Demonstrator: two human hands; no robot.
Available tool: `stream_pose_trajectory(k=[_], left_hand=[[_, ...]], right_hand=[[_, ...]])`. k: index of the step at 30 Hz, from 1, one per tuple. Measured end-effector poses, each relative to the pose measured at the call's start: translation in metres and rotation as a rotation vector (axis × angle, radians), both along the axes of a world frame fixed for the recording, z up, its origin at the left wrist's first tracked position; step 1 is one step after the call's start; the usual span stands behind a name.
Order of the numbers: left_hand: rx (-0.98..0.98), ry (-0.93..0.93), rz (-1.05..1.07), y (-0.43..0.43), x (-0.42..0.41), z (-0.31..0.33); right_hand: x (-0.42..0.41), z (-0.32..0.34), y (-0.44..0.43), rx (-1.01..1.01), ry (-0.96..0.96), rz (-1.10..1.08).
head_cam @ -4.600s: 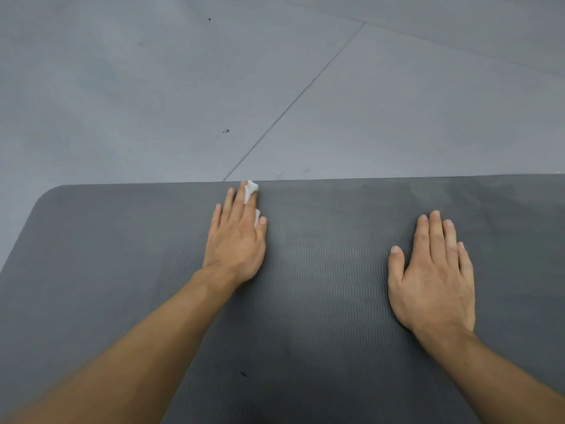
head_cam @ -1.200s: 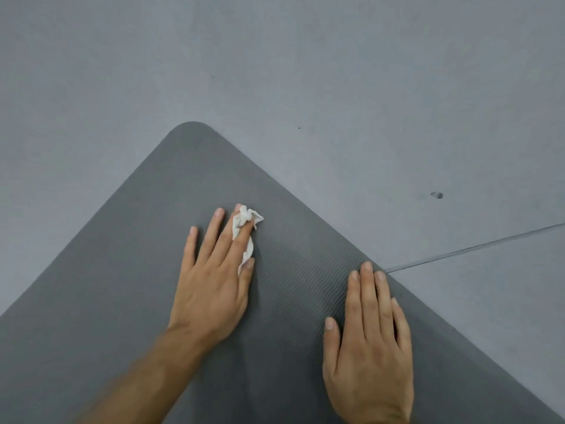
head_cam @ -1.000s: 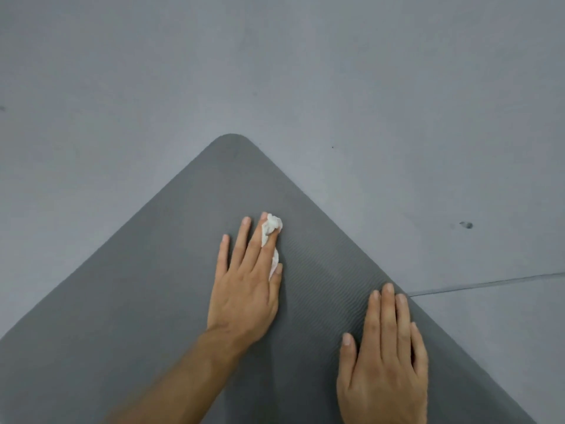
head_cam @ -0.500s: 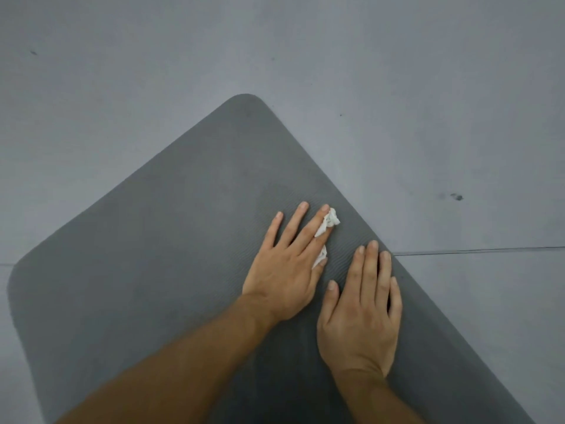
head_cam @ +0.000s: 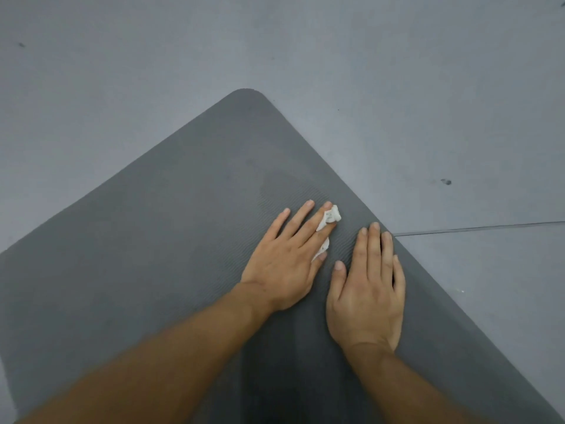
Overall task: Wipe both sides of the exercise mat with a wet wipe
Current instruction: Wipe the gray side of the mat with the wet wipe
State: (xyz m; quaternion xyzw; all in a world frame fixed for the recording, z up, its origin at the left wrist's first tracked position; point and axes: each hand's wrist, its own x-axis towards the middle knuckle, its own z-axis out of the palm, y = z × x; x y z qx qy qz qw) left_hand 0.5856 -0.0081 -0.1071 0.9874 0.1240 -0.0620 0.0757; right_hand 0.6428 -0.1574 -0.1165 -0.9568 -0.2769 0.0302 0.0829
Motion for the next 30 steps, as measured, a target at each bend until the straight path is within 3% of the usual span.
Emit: stream_pose_trajectory(k=[14, 25, 30], left_hand=[[-0.045, -0.091, 0.349, 0.047, -0.030, -0.003], [-0.063, -0.071, 0.114, -0.013, -0.054, -0.004], [-0.074, -0.015, 0.226, 0.031, -0.090, 0.006]], right_hand=[[0.000, 0.002, 0.004, -0.046, -0.034, 0.006], [-0.001, -0.001, 0.003, 0.008, -0.065, 0.025], [-0.001, -0.001, 0.001, -0.022, -0.050, 0.066]])
